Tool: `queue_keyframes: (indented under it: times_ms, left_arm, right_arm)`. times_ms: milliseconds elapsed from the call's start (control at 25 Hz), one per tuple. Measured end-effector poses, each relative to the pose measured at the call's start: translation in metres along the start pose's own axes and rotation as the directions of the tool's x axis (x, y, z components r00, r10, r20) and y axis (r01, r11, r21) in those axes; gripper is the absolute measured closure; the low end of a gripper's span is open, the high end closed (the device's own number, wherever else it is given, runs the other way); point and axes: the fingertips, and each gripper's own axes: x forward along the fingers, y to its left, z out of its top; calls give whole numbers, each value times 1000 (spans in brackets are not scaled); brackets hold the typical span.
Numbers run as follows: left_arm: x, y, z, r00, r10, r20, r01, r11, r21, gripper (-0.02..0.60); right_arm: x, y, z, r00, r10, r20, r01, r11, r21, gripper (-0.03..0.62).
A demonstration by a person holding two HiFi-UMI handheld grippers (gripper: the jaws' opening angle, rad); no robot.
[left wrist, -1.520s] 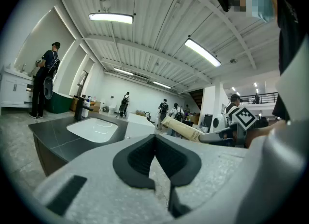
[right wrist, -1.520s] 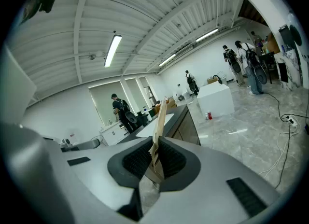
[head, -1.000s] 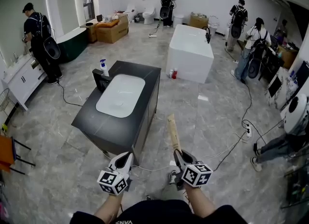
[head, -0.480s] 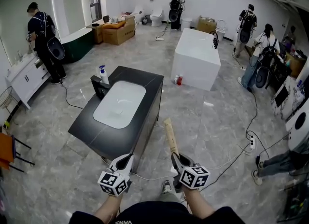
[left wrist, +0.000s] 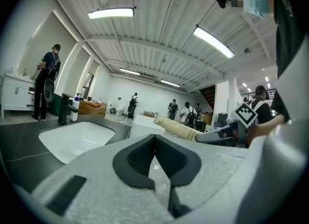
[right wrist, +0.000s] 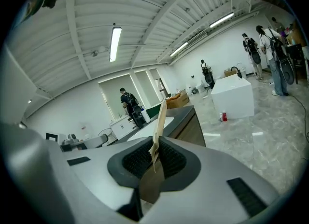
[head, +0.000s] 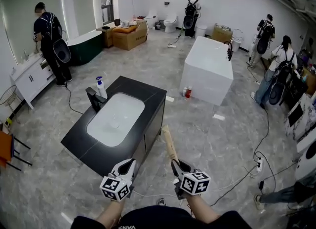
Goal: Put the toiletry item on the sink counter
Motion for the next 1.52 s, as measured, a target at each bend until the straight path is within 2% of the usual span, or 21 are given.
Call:
queue_keyframes:
  times_ms: [200,440,720,1160,1520]
  left_arm:
    - [43,-5,4,999,47,12,-46,999,-4,574]
    - [73,6,2,996,83,-21,-83,996,-13,574]
    - [131,34,2,997,75,-33,-75,997,-17,574]
    - [232,108,30,997,52,-55,-52,999,-12,574]
    - [276,183,47,996,71,-61,-72,997,-13,575]
  right_arm:
    - [18,-39,24,999,36,-27,-36,999,-25,557]
    - [41,-68,45,998,48,-35,-49,999,-15,557]
    - [87,-97,59,998,45,-49,-46,999,-8,557]
    - [192,-133,105,994,46,-96,-48,999,-22,557]
    - [288,-137,135,991,76,-108,-80,996,-27,557]
